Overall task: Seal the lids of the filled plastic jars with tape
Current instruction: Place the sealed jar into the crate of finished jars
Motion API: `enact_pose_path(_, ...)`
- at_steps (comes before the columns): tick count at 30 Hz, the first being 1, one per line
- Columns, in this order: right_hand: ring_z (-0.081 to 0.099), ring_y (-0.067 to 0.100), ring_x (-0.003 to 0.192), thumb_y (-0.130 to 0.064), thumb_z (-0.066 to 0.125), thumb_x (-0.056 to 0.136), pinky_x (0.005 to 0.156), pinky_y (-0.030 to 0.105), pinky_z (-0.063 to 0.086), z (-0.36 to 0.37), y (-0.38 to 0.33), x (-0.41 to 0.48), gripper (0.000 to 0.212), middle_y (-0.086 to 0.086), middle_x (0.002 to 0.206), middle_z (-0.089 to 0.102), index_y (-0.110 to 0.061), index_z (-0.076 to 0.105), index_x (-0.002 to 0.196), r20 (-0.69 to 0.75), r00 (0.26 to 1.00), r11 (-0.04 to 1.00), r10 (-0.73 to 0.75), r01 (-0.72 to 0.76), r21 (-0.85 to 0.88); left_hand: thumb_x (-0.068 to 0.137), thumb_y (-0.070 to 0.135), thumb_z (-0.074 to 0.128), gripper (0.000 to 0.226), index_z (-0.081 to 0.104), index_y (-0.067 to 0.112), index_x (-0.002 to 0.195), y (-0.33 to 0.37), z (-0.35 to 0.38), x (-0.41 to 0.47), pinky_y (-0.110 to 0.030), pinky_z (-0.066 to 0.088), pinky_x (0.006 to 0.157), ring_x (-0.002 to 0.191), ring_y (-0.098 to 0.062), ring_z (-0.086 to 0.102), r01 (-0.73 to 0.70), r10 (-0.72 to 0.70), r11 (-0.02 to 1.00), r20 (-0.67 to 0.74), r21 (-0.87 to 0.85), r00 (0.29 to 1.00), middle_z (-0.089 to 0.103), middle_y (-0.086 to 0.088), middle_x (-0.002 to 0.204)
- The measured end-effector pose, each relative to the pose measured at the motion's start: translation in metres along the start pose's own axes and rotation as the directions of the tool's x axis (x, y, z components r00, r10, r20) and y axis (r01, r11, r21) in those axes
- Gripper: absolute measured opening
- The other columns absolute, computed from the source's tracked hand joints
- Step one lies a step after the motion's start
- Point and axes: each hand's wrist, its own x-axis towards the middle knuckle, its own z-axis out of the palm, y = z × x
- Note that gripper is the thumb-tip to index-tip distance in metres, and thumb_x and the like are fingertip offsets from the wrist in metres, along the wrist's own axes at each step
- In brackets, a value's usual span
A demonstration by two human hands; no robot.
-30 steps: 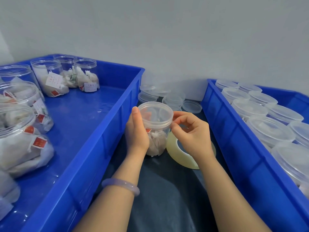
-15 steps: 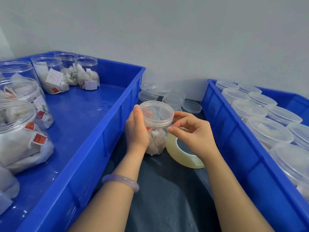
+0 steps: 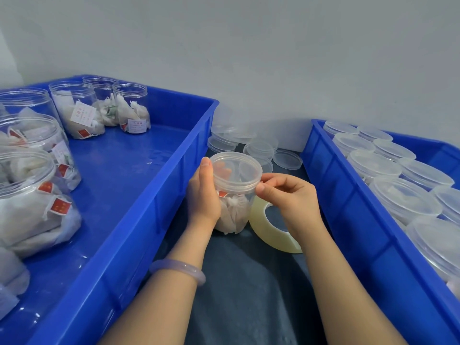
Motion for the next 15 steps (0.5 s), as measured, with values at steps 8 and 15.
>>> enact_pose_path(8,0.069,0.01,0.087,-0.018,0.055,0.095,0.076,0.024,0.053,0.025,0.003,0.011,0.018,-0.006,0.092,0.074,-0.026,0.07,0.091,-0.135,0.986,0.987,0.095,-0.076,0.139,0.081,0.051,0.033,0.056,0.069,0.009,0.094,0.001,0.001,-0.003,-0.029,0.051,0.082,0.097,-0.022,0.067,0.014,-0.002,0.997,0.154,-0.078,0.988,0.072,-0.008,0.094)
enact_pose_path(15,0.058,-0.005,0.102,-0.058,0.046,0.09,0.071,0.0,0.04,0.074,-0.012,0.003,0.052,-0.004,0.114,0.064,-0.02,0.056,0.123,-0.29,0.956,0.999,-0.034,0.04,0.015,0.1,0.026,0.045,0.023,0.065,0.03,0.091,0.036,0.005,-0.001,-0.012,0.045,0.081,0.089,0.009,0.06,-0.195,0.187,0.98,0.186,0.027,0.965,0.069,0.02,0.089)
